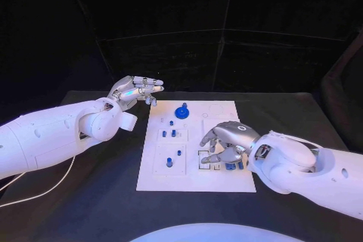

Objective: Assemble the parts on the task board

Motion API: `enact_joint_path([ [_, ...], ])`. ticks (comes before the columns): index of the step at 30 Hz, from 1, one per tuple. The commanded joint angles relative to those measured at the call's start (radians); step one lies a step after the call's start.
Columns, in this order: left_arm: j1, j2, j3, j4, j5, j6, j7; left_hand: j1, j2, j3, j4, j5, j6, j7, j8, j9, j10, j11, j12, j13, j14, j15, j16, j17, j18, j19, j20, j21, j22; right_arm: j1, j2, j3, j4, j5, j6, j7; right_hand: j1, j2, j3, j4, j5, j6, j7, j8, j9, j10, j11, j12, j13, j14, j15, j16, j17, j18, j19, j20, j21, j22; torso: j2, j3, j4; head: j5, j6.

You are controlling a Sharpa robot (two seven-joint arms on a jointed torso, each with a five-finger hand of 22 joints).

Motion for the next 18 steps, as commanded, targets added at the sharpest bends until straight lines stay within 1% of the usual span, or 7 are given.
enact_joint_path([
  [1, 0.002, -0.001, 0.001, 0.006, 0.004, 0.01, 0.004, 0.006, 0.001, -0.001, -0.005, 0.001, -0.001, 0.004, 0.003, -0.001, -0.004, 0.0, 0.005, -0.001, -0.009, -0.001, -0.003, -0.001, 0.014, -0.006, 0.001, -0.007, -0.001, 0.005, -0.064, 0.0, 0.024, 0.216, -0.085, -0.108, -0.024, 0.013, -0.041, 0.055, 0.027, 0.027, -0.021, 0.028, 0.006, 0.082, -0.025, 0.097, 0.073, 0.039, -0.022, 0.057, 0.079, -0.023, 0.043, -0.021, 0.05, 0.074, -0.001, -0.0021, -0.0089, -0.017, 0.006],
  [3, 0.002, -0.002, 0.001, 0.008, 0.004, 0.01, 0.004, 0.006, 0.001, -0.001, -0.005, 0.001, -0.001, 0.004, 0.003, -0.001, -0.004, 0.0, 0.005, -0.001, -0.009, -0.001, -0.003, -0.001, 0.014, -0.006, 0.001, -0.007, -0.001, 0.006, -0.103, 0.0, 0.032, 0.236, -0.075, -0.151, -0.019, 0.023, -0.062, 0.081, 0.031, 0.04, -0.034, 0.05, 0.012, 0.093, -0.036, 0.181, 0.155, 0.046, -0.033, 0.105, 0.15, -0.033, 0.068, -0.032, 0.081, 0.122, -0.001, -0.003, -0.0111, -0.022, 0.008],
  [5, 0.002, -0.002, 0.0, 0.01, 0.004, 0.01, 0.004, 0.006, 0.001, -0.001, -0.005, 0.001, -0.001, 0.004, 0.003, -0.001, -0.004, 0.0, 0.005, -0.001, -0.009, -0.001, -0.003, -0.001, 0.014, -0.006, 0.001, -0.007, -0.001, 0.007, -0.129, 0.0, 0.037, 0.238, -0.063, -0.187, -0.004, 0.03, -0.091, 0.107, 0.031, 0.041, -0.037, 0.074, 0.02, 0.07, -0.044, 0.335, 0.335, 0.046, -0.037, 0.14, 0.2, -0.038, 0.079, -0.039, 0.1, 0.15, -0.001, -0.0034, -0.0119, -0.027, 0.01],
  [7, 0.002, -0.002, 0.0, 0.011, 0.004, 0.011, 0.004, 0.006, 0.001, -0.001, -0.005, 0.001, -0.001, 0.004, 0.003, -0.001, -0.004, 0.0, 0.005, -0.001, -0.009, -0.001, -0.003, -0.001, 0.014, -0.006, 0.001, -0.007, -0.001, 0.007, -0.15, 0.0, 0.04, 0.23, -0.038, -0.228, -0.008, 0.043, -0.114, 0.111, 0.03, 0.044, -0.04, 0.096, 0.029, 0.056, -0.047, 0.449, 0.472, 0.044, -0.04, 0.155, 0.221, -0.04, 0.08, -0.037, 0.105, 0.158, 0.0, -0.0036, -0.0105, -0.032, 0.012],
  [9, 0.002, -0.001, 0.0, 0.012, 0.004, 0.011, 0.004, 0.006, 0.001, -0.001, -0.005, 0.001, -0.001, 0.004, 0.003, -0.001, -0.004, 0.0, 0.005, -0.001, -0.009, -0.001, -0.003, -0.001, 0.014, -0.006, 0.001, -0.007, -0.001, 0.007, -0.161, -0.001, 0.038, 0.217, -0.018, -0.259, -0.022, 0.053, -0.132, 0.115, 0.029, 0.037, -0.043, 0.11, 0.036, 0.035, -0.046, 0.495, 0.534, 0.042, -0.032, 0.16, 0.228, -0.039, 0.079, -0.041, 0.107, 0.161, 0.0, -0.003, -0.0095, -0.035, 0.013],
  [10, 0.002, -0.001, 0.0, 0.013, 0.004, 0.011, 0.004, 0.006, 0.001, -0.001, -0.005, 0.001, -0.001, 0.004, 0.003, -0.001, -0.004, 0.0, 0.005, -0.001, -0.009, -0.001, -0.003, -0.001, 0.014, -0.006, 0.001, -0.007, -0.001, 0.007, -0.163, -0.001, 0.037, 0.211, -0.009, -0.27, -0.024, 0.056, -0.138, 0.115, 0.031, 0.035, -0.042, 0.115, 0.039, 0.033, -0.045, 0.521, 0.569, 0.042, -0.037, 0.162, 0.231, -0.04, 0.079, -0.037, 0.108, 0.163, 0.0, -0.0023, -0.0098, -0.036, 0.011],
  [18, 0.002, -0.002, 0.0, 0.015, 0.004, 0.012, 0.003, 0.006, 0.001, -0.001, -0.005, 0.001, -0.001, 0.004, 0.003, -0.001, -0.004, 0.0, 0.005, -0.001, -0.009, -0.001, -0.003, -0.001, 0.014, -0.006, 0.001, -0.007, -0.001, 0.004, -0.145, -0.002, 0.011, 0.154, 0.055, -0.329, -0.048, 0.056, -0.161, 0.115, 0.029, 0.028, -0.044, 0.141, 0.051, 0.034, -0.044, 0.613, 0.693, 0.042, -0.037, 0.172, 0.248, -0.041, 0.079, -0.036, 0.112, 0.169, -0.001, -0.0019, -0.0076, -0.041, 0.009],
])
